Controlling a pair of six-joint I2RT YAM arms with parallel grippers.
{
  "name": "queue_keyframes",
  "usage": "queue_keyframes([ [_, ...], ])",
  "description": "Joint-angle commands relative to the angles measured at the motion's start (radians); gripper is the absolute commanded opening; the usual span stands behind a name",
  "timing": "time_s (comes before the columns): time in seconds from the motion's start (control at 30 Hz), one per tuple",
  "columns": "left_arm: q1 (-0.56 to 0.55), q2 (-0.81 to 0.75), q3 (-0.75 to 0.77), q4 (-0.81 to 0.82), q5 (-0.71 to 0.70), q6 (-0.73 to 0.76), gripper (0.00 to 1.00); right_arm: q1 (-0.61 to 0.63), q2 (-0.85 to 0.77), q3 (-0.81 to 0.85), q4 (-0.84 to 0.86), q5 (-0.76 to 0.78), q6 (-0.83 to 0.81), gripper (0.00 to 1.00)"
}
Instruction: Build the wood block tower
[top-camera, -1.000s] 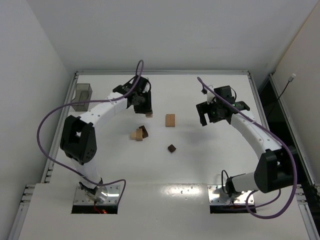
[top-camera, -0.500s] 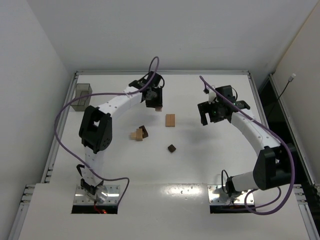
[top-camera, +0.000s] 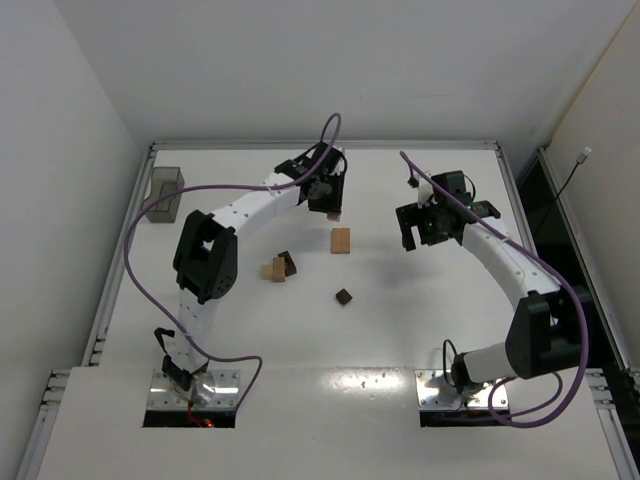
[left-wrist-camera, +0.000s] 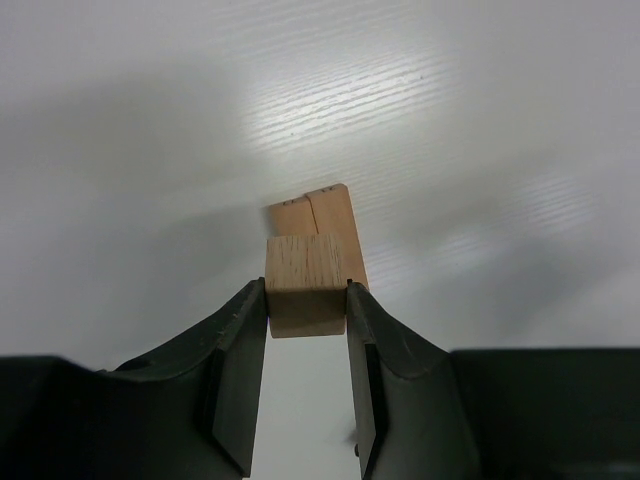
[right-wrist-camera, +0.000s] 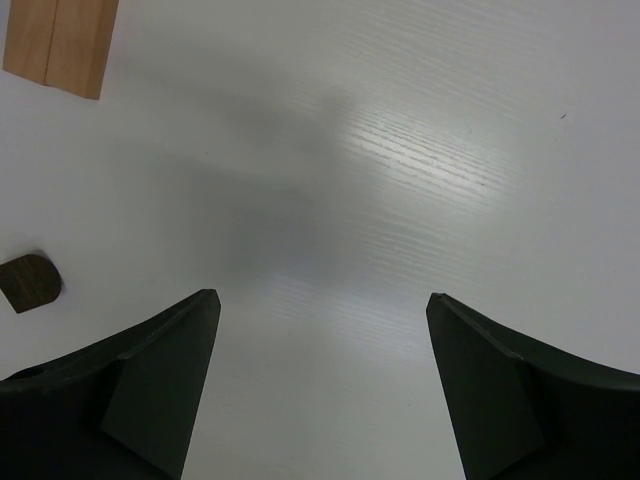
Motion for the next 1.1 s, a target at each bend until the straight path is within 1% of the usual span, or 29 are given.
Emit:
queue_keyframes([
  [0.0,-0.007,0.001,0.033,0.017,0.009,0.030,0.00,-0.004,0.003,0.020,0.027,-0.014,0.017,0.81],
  [0.23,-0.007,0.033,0.022,0.017,0.030,0.001,0.00,-0.004,0.012,0.029,0.027,-0.023,0.017,0.81],
  [0.43,-0.007,0.078,0.050,0.017,0.059,-0.019,0.00,-0.004,0.012,0.020,0.027,-0.023,0.017,0.81],
  [0.57,-0.007,0.088,0.071,0.017,0.085,-0.019,0.00,-0.004,0.012,0.011,0.027,-0.023,0.017,0.81],
  [1.07,-0.007,0.116,0.062,0.027,0.105,-0.037,0.00,-0.004,0.021,0.011,0.027,-0.032,0.017,0.81],
])
